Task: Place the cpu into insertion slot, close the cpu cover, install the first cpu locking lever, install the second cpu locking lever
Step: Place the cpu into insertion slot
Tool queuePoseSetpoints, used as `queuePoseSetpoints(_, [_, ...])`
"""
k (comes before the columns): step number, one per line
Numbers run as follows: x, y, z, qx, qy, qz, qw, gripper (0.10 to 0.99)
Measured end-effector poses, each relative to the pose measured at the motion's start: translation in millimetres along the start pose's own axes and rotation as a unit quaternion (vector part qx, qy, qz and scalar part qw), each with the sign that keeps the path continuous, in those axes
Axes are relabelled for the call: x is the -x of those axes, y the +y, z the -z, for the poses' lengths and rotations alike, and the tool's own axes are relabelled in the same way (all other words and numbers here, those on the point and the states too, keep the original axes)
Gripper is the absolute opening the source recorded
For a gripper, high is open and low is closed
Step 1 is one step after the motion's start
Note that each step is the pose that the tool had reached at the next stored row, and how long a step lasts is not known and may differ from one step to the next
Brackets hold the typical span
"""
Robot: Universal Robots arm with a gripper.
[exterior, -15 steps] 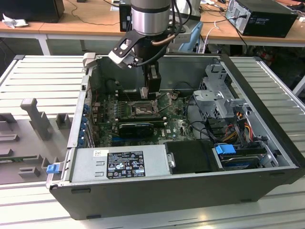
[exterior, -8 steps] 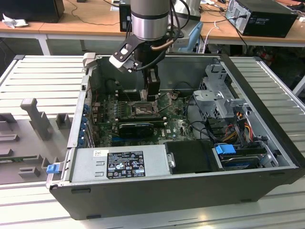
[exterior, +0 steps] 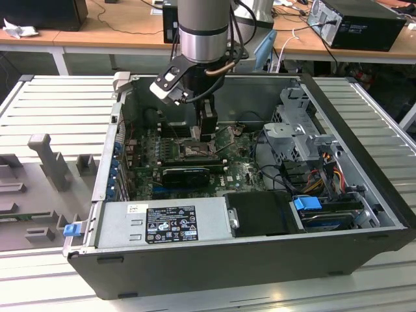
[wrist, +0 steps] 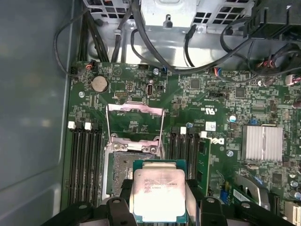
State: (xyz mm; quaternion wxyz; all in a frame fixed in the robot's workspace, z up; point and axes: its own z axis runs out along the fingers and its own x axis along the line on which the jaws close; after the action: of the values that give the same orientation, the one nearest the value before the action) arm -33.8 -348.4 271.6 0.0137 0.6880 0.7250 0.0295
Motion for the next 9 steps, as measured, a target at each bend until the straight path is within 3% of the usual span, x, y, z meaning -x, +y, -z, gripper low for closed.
queuePoseSetpoints(9, [-0.3,-0.2,-3.7,0.0001,0.0015,0.000,1.0000,0.525])
